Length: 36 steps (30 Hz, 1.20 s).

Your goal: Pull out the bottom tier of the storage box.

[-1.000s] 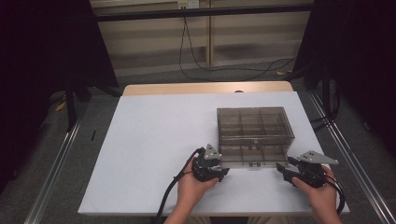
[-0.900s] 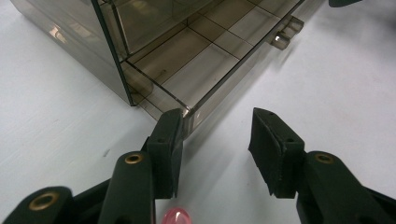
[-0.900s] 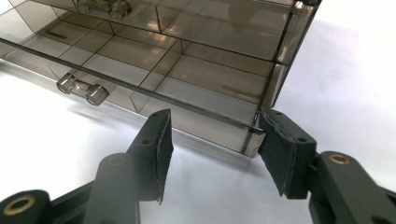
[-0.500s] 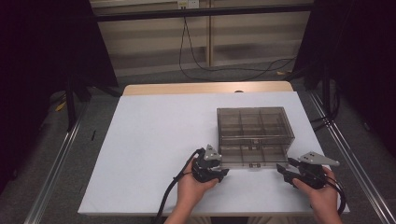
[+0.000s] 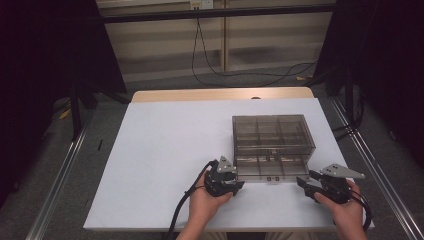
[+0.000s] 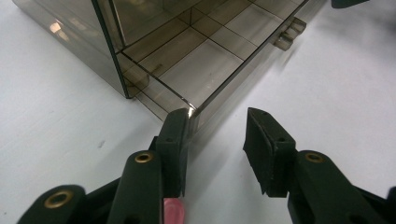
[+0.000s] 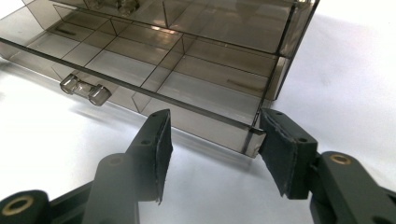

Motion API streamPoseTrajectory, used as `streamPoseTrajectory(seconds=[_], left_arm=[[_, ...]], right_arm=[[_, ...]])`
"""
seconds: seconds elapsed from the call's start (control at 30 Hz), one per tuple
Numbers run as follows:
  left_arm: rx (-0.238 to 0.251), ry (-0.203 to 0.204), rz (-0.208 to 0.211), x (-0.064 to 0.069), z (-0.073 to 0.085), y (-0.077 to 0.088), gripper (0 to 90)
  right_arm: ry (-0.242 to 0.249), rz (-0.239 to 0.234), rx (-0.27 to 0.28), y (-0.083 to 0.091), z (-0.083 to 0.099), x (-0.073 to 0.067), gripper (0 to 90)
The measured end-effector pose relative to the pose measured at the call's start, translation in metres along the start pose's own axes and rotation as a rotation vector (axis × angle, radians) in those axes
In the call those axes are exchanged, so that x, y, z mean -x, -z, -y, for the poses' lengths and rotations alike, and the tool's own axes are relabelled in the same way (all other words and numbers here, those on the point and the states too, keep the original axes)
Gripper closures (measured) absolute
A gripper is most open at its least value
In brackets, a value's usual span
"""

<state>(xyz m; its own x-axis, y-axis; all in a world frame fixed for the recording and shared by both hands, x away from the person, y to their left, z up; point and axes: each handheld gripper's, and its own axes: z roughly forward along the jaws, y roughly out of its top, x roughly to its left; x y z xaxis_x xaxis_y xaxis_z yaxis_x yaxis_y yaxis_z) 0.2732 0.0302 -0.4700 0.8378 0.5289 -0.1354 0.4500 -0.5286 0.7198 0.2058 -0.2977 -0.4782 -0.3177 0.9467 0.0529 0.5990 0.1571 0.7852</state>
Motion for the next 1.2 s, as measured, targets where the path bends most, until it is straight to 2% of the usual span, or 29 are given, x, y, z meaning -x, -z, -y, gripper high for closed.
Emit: streamPoseTrajectory(seconds=[0.13, 0.33, 0.83, 0.97, 1.1, 1.2], left_arm=[[0.001, -0.006, 0.002, 0.0002, 0.0014, -0.0005, 61.0], [0.009, 0.007, 0.005, 0.0002, 0.0025, -0.0007, 62.2], [-0.008, -0.004, 0.012, 0.0012, 0.0033, 0.0014, 63.0], [0.004, 0.000, 0.011, 0.0021, 0.0043, 0.0008, 63.0], [-0.006, -0.015, 0.013, 0.0026, 0.0050, 0.0017, 63.2], [0.000, -0.005, 0.011, 0.0036, 0.0055, 0.0016, 63.4]], right_arm=[[0.000, -0.003, -0.001, 0.0009, 0.0006, 0.0001, 45.5], [-0.001, -0.004, -0.003, 0.0021, 0.0010, -0.0007, 45.4], [-0.003, -0.004, -0.004, 0.0046, 0.0022, -0.0016, 45.2], [-0.001, -0.004, -0.001, 0.0050, 0.0025, -0.0017, 45.2], [0.000, -0.005, -0.001, 0.0056, 0.0029, -0.0016, 45.2], [-0.001, -0.005, -0.004, 0.0062, 0.0029, -0.0020, 45.3]])
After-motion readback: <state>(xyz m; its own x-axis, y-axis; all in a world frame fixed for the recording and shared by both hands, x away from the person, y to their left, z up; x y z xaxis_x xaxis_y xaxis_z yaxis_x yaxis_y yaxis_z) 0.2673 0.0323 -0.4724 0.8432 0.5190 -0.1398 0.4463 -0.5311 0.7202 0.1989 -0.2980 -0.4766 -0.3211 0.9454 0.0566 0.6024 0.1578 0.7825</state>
